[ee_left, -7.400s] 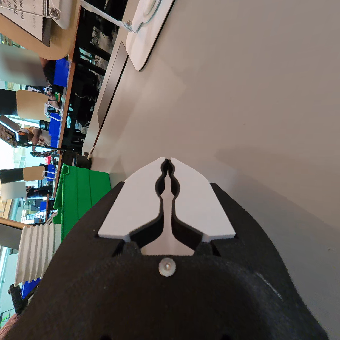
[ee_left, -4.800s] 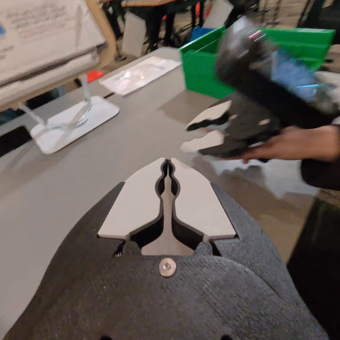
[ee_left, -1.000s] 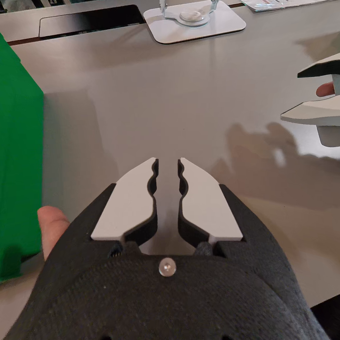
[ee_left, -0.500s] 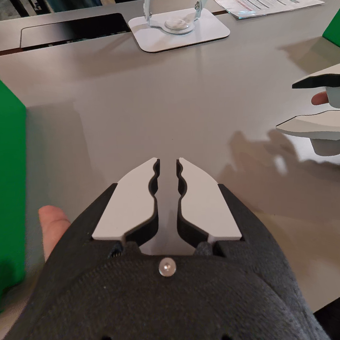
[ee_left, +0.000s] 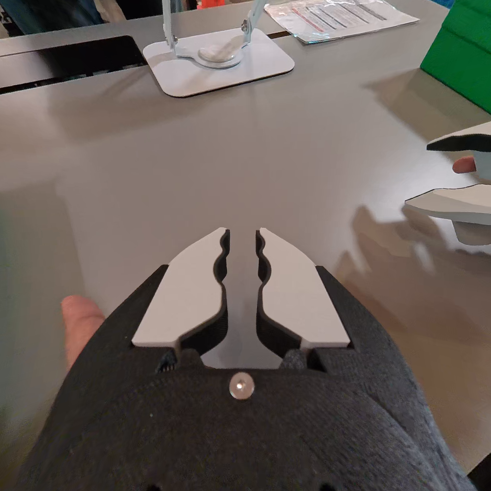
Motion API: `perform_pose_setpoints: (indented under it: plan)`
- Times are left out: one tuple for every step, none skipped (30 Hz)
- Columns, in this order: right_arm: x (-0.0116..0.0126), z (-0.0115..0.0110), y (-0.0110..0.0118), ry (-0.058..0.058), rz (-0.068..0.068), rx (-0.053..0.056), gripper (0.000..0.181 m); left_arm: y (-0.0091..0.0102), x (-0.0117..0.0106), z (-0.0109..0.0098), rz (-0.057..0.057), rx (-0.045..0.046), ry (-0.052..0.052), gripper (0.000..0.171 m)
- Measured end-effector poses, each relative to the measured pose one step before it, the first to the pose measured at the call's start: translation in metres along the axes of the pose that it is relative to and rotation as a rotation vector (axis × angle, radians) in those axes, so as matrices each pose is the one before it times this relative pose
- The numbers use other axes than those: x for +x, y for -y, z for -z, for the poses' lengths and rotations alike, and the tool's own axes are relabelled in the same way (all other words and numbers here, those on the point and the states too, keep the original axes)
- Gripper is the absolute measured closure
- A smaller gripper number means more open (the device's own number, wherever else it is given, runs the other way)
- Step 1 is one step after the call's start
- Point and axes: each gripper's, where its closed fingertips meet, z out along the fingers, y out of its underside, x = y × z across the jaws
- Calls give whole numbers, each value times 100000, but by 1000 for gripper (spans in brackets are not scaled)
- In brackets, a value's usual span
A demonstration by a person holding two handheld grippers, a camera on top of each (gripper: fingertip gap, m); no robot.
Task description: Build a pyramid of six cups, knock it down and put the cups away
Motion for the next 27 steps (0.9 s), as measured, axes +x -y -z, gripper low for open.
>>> perform_pose_setpoints:
  plan:
    - [79,94,-97,-364,-178,-79,111,125,46,-53,223,264,-232,152]
    - [45,85,-87,-294,-10,-96,111,96,4,-19,353,293,-90,152]
    - [-4,74,-60,-210,85,-75,111,95,-17,0,496,254,-57,152]
    - [-57,51,-18,-67,140,25,111,68,-44,29,673,257,-45,152]
    - [-102,48,35,61,227,143,111,60,-53,55,756,313,-146,152]
    - [-127,43,80,92,316,291,111,41,-57,73,782,320,-177,151]
    - [-149,28,108,191,300,349,111,54,-64,79,731,358,-215,151]
    - [-196,13,85,448,185,234,111,64,-111,70,655,376,-95,151]
    - [-228,26,71,612,114,150,111,59,-141,59,631,355,83,151]
    - [-232,11,55,594,176,125,111,44,-162,41,590,299,84,151]
    - [-241,24,58,505,263,75,111,24,-154,28,663,229,19,151]
    - [-230,41,78,386,436,116,111,2,-124,8,764,99,-165,151]
    - [-215,53,115,181,606,309,111,-2,-101,-20,759,-5,-293,151]
    - [-185,61,160,60,627,480,111,-5,-57,-34,582,27,-429,151]
    - [-193,44,211,166,501,556,111,-20,-22,-55,300,-67,-437,151]
    - [-236,38,234,446,291,510,111,-56,-33,-69,131,-273,-282,151]
    - [-247,20,291,608,96,550,112,-83,-10,-73,27,-445,-321,150]
    - [-218,-3,349,554,-109,728,112,-80,-2,-73,-3,-390,-303,150]
    - [-212,-12,420,576,-342,867,112,-56,-8,-45,161,-209,-202,150]
    - [-212,-48,474,784,-534,946,112,-30,6,-37,326,-135,-263,150]
    - [-233,-95,504,921,-696,900,112,-37,6,-20,381,-141,-347,150]
    - [-247,-134,498,1044,-764,891,112,-36,-32,1,477,-145,-101,149]
    - [-285,-166,487,1216,-689,835,112,-60,-80,34,492,-123,77,148]
    - [-341,-224,442,1380,-440,740,112,-94,-102,56,462,-235,201,147]
    - [-402,-272,424,1545,-32,739,112,-129,-130,105,420,-328,305,146]
    - [-464,-363,427,1601,444,723,111,-163,-182,147,441,-343,532,146]
    - [-522,-441,454,1669,889,674,111,-163,-203,191,482,-303,706,145]
